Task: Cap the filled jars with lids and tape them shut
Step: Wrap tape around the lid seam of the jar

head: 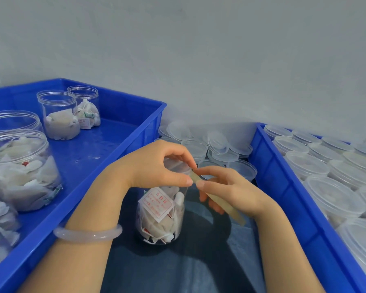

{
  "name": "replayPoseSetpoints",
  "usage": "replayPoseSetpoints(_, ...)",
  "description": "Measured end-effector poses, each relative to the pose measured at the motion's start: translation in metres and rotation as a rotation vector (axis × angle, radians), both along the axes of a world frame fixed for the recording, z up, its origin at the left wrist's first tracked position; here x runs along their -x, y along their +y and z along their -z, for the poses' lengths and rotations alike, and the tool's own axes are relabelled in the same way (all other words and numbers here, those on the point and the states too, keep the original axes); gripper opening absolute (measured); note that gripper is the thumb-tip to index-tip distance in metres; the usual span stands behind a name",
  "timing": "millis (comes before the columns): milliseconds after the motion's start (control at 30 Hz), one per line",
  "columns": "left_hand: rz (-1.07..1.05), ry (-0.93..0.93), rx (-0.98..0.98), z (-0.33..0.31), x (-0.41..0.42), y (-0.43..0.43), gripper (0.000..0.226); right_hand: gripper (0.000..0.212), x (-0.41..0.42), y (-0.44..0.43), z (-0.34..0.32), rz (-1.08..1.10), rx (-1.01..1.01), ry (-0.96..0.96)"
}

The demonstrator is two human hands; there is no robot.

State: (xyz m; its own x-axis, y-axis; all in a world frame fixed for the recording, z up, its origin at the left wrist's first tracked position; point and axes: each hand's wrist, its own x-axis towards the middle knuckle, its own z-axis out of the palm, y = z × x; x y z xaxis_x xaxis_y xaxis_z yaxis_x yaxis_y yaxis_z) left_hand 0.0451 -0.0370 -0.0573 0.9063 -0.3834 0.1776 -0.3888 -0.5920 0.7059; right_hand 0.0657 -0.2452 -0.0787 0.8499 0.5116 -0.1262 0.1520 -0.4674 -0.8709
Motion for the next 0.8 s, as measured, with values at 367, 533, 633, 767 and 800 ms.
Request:
replayPoseSetpoints(367, 0.049, -0.057, 0.006, 0.0, 0.003, -0.01, 0.022, 0.026, -0.009, 0.0, 0.016, 0.021, -0.018, -0.115)
replayPoseSetpoints(533, -0.093, -0.059, -0.124, 0.001, 0.001, -0.013, 0.053, 0.039, -0.014, 0.003, 0.024, 0.111, 0.027, -0.206)
replayPoseSetpoints(633, -0.272, 0.003, -0.321, 0.002, -0.001, -0.018, 0.072, 0.04, -0.017, 0.008, 0.026, 0.155, 0.077, -0.273)
replayPoseSetpoints(767, -0.164, 0.009, -0.227, -0.004, 0.005, -0.02, 0.047, 0.042, -0.016, 0.001, 0.024, 0.118, 0.017, -0.217)
replayPoseSetpoints(800, -0.12, 0.013, -0.232, -0.006, 0.008, -0.019, 0.041, 0.045, -0.015, -0.002, 0.022, 0.096, -0.009, -0.206)
